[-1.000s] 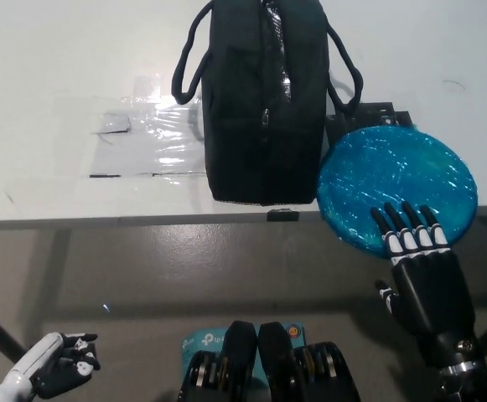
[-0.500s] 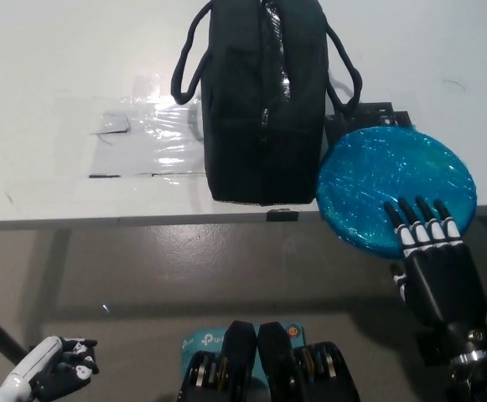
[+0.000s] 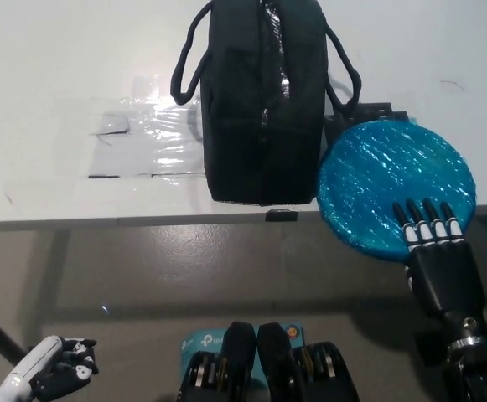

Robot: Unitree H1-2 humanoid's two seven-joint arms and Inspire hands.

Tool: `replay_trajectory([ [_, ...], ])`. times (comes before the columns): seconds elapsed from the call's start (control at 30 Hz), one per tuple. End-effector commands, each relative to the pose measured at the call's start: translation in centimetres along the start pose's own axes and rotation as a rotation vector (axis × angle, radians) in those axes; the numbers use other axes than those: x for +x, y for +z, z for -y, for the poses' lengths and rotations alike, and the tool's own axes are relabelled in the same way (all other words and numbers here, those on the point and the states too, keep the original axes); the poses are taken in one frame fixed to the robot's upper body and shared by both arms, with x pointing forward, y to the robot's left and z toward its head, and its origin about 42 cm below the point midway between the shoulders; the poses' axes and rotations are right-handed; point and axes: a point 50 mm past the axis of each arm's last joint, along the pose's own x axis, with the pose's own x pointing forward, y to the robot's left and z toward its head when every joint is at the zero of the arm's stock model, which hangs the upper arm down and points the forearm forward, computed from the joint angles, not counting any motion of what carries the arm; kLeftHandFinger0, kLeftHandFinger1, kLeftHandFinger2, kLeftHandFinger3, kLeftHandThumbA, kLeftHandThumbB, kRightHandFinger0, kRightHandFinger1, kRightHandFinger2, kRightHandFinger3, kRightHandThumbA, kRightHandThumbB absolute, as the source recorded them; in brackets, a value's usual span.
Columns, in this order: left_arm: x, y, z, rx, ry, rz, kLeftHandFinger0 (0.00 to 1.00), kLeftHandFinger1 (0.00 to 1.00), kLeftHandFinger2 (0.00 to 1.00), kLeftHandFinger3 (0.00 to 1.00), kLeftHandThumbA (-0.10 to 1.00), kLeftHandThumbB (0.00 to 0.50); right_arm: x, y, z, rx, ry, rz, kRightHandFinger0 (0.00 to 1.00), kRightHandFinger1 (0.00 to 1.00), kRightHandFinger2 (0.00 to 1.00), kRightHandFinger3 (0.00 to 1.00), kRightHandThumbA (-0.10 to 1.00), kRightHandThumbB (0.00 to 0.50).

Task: The robot uses its right hand to pick up a stack of plates kept in the middle of the desk and put it inside a bag kept next to it

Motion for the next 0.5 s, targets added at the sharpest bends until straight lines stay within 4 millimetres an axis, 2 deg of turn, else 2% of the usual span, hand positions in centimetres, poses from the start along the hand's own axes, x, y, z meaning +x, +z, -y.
replay_trajectory([
  [0.0,-0.3,0.7,-1.3,0.057,-0.003,0.016,0.78,0.81,0.87,0.88,-0.1,0.137,1.2,-1.0,0.4,-0.07,-0.055,-0.035,1.0,1.0,1.0,1.0,0.31,0.461],
  [0.03,-0.3,0.7,-1.3,0.051,-0.005,0.016,0.78,0.81,0.87,0.87,-0.1,0.14,1.6,-1.4,0.6,-0.071,-0.058,-0.001,1.0,1.0,0.92,1.0,0.19,0.187],
  [0.07,-0.3,0.8,-1.3,0.052,-0.005,0.018,0.78,0.81,0.87,0.87,-0.1,0.149,2.7,-2.3,1.7,-0.059,-0.078,0.082,0.4,0.44,0.46,1.0,-0.04,0.038],
  [0.1,-0.3,0.7,-1.3,0.055,-0.004,0.018,0.77,0.8,0.86,0.87,-0.1,0.151,2.9,-2.4,2.0,-0.053,-0.088,0.098,0.04,0.2,0.28,1.0,-0.1,0.0],
  [0.13,-0.4,0.7,-1.3,0.046,-0.004,0.021,0.77,0.8,0.86,0.86,-0.1,0.151,3.1,-2.7,2.3,-0.079,-0.138,0.15,0.0,0.17,0.3,0.69,-0.1,0.014],
  [0.17,-0.4,0.7,-1.3,0.045,-0.004,0.022,0.77,0.8,0.86,0.86,-0.1,0.15,3.1,-2.8,2.3,-0.081,-0.144,0.157,0.0,0.2,0.33,0.6,-0.1,0.001],
  [0.2,-0.4,0.7,-1.3,0.045,-0.004,0.022,0.77,0.8,0.86,0.86,-0.1,0.15,3.1,-2.8,2.3,-0.081,-0.145,0.159,0.0,0.22,0.37,0.55,-0.1,0.0],
  [0.23,-0.4,0.7,-1.3,0.047,-0.004,0.026,0.77,0.8,0.85,0.86,-0.1,0.165,3.1,-2.9,2.9,-0.057,-0.197,0.195,0.0,0.14,0.32,0.21,-0.1,0.07],
  [0.27,-0.3,0.6,-1.3,0.051,-0.006,0.033,0.76,0.8,0.85,0.85,-0.1,0.168,3.1,-3.1,3.8,-0.02,-0.275,0.249,0.0,0.16,0.45,0.13,-0.1,0.104],
  [0.3,-0.3,0.6,-1.3,0.051,-0.006,0.033,0.76,0.8,0.85,0.85,-0.1,0.168,3.1,-3.1,3.8,-0.019,-0.275,0.25,0.0,0.2,0.56,0.16,-0.1,0.133],
  [0.33,-0.3,0.6,-1.3,0.057,-0.006,0.031,0.76,0.81,0.85,0.85,-0.1,0.168,3.1,-3.1,3.9,-0.004,-0.311,0.269,0.0,0.16,0.54,0.16,-0.1,0.181],
  [0.37,-0.3,0.6,-1.3,0.06,-0.006,0.03,0.76,0.81,0.85,0.85,-0.1,0.168,3.1,-3.1,3.9,0.003,-0.326,0.277,0.0,0.12,0.5,0.18,-0.1,0.292],
  [0.4,-0.4,0.7,-1.4,0.071,-0.003,0.018,0.77,0.82,0.86,0.86,-0.1,0.172,2.8,-2.6,4.4,0.053,-0.318,0.287,0.0,0.03,0.38,0.17,-0.1,0.429],
  [0.47,-0.4,0.7,-1.4,0.06,-0.002,0.018,0.78,0.82,0.86,0.87,-0.1,0.166,2.6,-2.3,4.7,0.074,-0.309,0.3,0.0,0.0,0.3,0.13,-0.1,0.489],
])
